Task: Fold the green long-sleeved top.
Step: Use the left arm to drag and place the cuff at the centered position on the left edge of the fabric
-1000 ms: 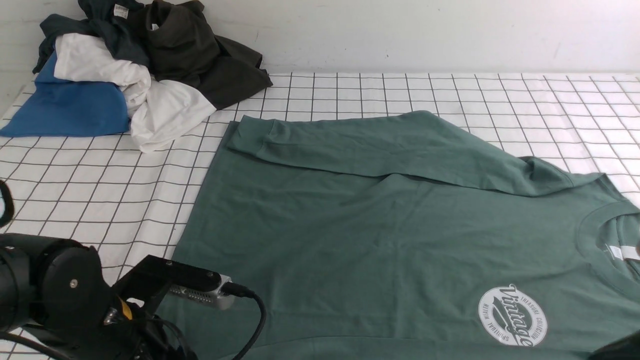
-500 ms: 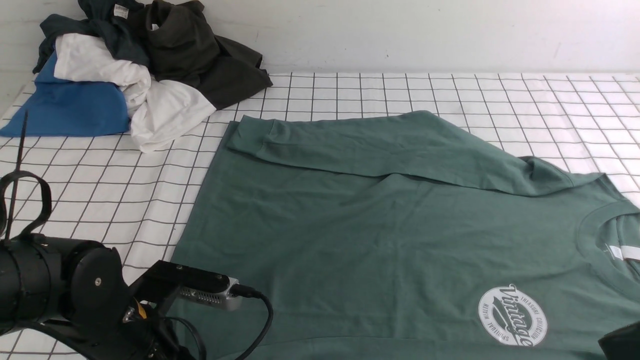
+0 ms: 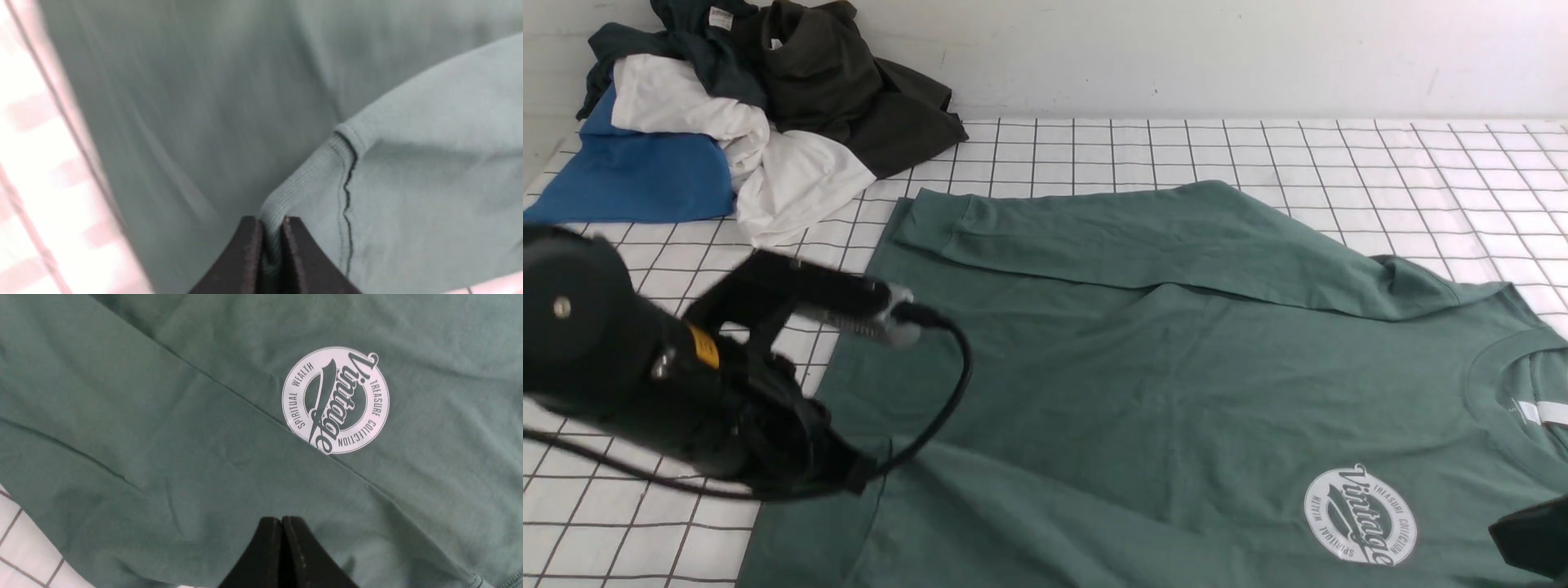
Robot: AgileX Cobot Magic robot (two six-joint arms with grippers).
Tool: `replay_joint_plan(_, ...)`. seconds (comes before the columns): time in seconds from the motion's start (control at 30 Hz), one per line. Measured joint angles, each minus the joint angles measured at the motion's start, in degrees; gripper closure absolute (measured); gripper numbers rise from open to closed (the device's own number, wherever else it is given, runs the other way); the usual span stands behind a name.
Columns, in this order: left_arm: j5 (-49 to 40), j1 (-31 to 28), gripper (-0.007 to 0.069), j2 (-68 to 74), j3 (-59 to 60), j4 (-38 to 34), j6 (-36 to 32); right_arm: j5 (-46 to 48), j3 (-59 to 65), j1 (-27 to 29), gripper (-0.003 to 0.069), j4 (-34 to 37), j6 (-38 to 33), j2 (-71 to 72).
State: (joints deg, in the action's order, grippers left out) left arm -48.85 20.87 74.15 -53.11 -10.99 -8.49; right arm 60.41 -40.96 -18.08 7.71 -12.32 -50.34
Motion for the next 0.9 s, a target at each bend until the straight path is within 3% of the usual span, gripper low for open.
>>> replay_joint_plan(0.37,-11.3,-1.8,0.0601,17.6,-30.3,6.8,-0.2,-0.9,-0.1,0.0,0.0673,-0.5,0.0,-2.3)
replay_joint_plan(0.63,-12.4,-6.6,0.0596,29.3,-34.8,6.7,-0.2,-0.9,-0.1,0.0,0.0673,-1.1,0.0,-2.3)
replay_joint_plan(0.8,-10.5,-6.9,0.0519,34.7,-35.0,7.8,0.1,-1.4,-0.2,0.0,0.0673,-1.2,0.0,-2.3)
replay_joint_plan(0.87,-8.9,-7.0,0.0423,37.1,-36.6,8.6,2.1,-1.3,-1.4,0.0,0.0673,-1.3,0.1,-3.2)
replay_joint_plan(0.9,-8.8,-7.0,0.0414,37.4,-36.8,8.6,2.5,-1.3,-1.8,0.0,0.0673,-1.4,0.1,-3.3)
